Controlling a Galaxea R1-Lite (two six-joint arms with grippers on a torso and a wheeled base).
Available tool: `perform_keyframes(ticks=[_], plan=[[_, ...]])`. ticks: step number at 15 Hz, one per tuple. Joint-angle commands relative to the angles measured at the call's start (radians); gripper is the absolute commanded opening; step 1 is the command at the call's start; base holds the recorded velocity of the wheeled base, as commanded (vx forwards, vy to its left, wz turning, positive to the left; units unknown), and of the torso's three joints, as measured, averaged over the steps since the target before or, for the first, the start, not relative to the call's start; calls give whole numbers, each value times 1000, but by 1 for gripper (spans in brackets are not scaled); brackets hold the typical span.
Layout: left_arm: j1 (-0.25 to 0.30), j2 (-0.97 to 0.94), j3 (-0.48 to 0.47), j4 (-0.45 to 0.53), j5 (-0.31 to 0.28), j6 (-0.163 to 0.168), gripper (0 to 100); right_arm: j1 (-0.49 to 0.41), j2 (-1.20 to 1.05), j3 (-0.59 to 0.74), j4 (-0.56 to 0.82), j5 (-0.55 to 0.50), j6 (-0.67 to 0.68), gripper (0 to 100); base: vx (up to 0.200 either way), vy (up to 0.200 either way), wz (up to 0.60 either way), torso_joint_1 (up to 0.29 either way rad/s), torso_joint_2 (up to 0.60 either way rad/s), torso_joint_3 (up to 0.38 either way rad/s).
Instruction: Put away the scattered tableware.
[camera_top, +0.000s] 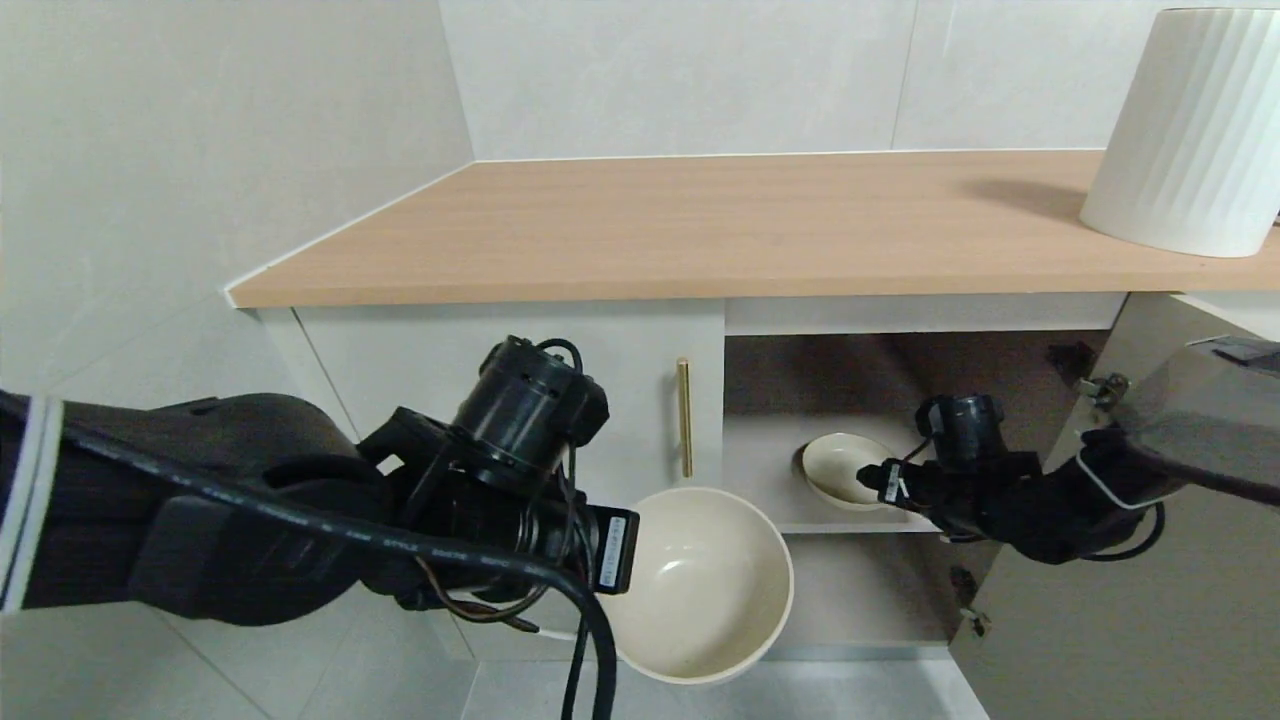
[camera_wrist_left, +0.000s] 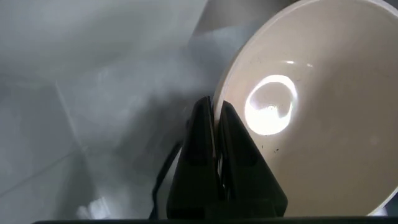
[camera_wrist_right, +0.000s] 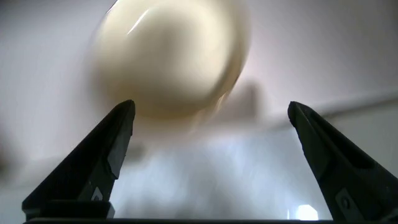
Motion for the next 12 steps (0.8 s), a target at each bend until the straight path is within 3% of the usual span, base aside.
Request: perform_keyframes(ticks=[1,2,5,7,11,12], plan=[[-27,64,-8,7,15,-1,0,43,-231,112,97,125,-14,100,0,0,0,0,0,0],[-57,123,-24,13,61,-1,0,92,-370,112,265,229,-17,100,0,0,0,0,0,0],[-87,226,-34,12,164,-3,0,187,-521,116,502,348,-97,100,0,0,0,0,0,0],[-100,252,-47,10,188,-10,0,235,-531,122,610,386,-164,100,0,0,0,0,0,0],[-114,222,-54,6,190,-15,0,303,-469,138,620,377,-178,100,0,0,0,0,0,0],[-128,212,-57,7,190,-35,0,330,-426,138,620,375,-178,100,0,0,0,0,0,0]])
